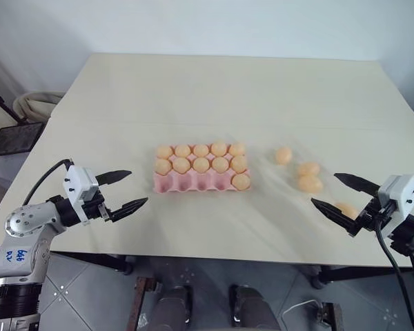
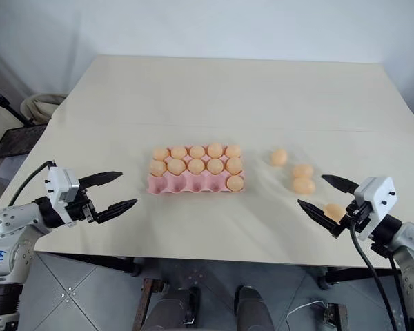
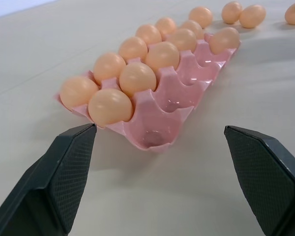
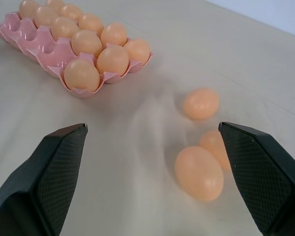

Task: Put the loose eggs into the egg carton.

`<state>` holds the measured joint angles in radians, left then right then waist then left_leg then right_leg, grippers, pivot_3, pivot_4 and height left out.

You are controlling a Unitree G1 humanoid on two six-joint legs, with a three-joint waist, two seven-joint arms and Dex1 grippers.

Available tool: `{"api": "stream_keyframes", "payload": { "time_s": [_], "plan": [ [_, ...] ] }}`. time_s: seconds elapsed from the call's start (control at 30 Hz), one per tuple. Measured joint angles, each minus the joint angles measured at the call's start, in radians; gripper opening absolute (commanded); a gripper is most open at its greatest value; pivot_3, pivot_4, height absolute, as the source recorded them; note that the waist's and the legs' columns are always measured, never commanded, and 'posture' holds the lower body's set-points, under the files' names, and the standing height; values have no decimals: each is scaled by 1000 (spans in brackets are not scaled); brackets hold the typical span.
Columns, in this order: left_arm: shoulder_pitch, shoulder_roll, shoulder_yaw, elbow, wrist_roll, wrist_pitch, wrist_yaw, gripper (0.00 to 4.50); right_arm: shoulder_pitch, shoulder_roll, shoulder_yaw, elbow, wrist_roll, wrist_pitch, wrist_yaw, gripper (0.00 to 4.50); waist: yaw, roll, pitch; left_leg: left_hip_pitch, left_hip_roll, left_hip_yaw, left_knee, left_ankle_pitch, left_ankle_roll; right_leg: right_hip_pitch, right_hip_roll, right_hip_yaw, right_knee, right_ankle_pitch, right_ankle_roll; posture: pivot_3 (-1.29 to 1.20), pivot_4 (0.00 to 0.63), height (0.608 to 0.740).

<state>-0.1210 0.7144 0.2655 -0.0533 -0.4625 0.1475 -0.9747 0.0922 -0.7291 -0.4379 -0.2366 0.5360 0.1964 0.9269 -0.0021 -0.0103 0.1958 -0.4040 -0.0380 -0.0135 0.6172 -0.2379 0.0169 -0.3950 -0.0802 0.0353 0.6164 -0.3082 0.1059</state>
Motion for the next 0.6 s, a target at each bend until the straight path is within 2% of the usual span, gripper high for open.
{"api": "stream_keyframes", "payload": {
  "time_s": [0.17, 0.3, 0.6],
  "plan": [
    [4, 0, -12, -31, -1, 7, -2, 4435, 7, 4, -2, 0, 1, 1, -19, 4500, 0, 0, 0, 0, 0, 0, 0, 0, 0, 0, 0, 0, 0, 0, 0, 0, 150, 740],
    [-43, -7, -74, -42, -3, 37, -27, 4435, 79, 4, -78, -12, 11, 8, -39, 4500, 9, 0, 0, 0, 0, 0, 0, 0, 0, 0, 0, -1, 0, 0, 0, 0, 150, 740],
    [-170, -91, -248, -43, 12, 37, -90, 4435, 352, 56, -283, -37, 37, 2, -33, 4500, 16, 0, -1, 0, 0, 0, 0, 0, 0, 1, 1, 0, -1, 0, 0, 0, 150, 740]
  ]
}}
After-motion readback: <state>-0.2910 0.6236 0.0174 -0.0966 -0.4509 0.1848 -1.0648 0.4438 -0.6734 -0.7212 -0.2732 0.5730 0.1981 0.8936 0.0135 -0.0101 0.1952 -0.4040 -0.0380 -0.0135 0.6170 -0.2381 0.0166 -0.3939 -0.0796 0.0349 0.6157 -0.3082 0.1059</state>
